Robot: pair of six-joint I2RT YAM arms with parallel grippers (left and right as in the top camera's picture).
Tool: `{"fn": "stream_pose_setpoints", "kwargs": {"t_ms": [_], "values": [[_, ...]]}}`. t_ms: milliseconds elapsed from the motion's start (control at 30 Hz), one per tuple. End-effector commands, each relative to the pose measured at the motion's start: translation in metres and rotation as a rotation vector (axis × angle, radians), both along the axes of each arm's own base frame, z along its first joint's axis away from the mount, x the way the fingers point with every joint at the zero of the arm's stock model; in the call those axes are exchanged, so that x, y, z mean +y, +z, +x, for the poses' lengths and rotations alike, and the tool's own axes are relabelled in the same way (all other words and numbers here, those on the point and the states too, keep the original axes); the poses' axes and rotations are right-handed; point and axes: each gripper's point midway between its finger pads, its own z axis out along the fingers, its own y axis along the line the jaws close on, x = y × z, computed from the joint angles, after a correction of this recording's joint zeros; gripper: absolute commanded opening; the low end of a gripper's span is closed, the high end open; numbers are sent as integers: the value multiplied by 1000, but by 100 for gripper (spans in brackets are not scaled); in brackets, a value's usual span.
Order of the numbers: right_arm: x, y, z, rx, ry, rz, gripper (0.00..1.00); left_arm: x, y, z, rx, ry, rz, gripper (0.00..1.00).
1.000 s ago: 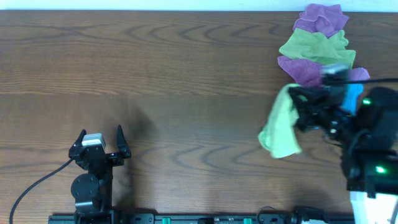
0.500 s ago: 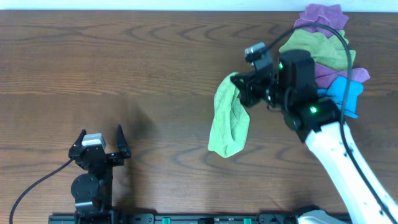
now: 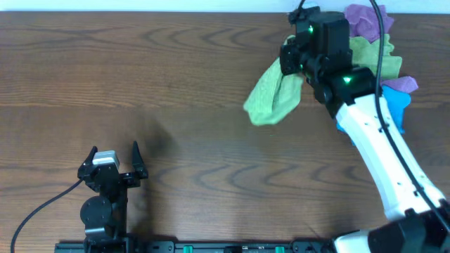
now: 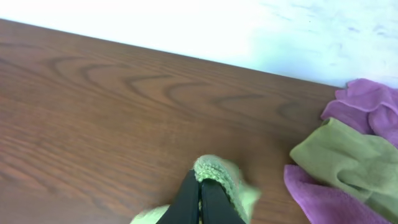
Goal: Fold the cloth
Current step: 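Lift the lime green cloth with right gripper and drag it to table center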
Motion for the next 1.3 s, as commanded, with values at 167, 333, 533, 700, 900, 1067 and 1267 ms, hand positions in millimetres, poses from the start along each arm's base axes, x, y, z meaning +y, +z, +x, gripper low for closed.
{"fn": "stream_pose_setpoints", "kwargs": {"t_ms": [167,333,533,700,900,1067,1267], "values": [[146,-41,-35,147,525,229,1,3,-19,0,41,22,-3,95],[212,-83,-95,267,807,204,1,3,-19,0,41,22,-3,95],[213,-89,-125,319,914,109,1,3,-19,0,41,22,-3,95],[207,-91,-137,385,920,92,99,3,-19,0,41,22,-3,95],[186,-103,-119,380,812,-17,99,3,-19,0,41,22,-3,95],[157,-94,-95,325,694,-94,99,3,-19,0,41,22,-3,95],[98,-66,-87,306,533,-172,97,3,-19,0,41,22,-3,95]]}}
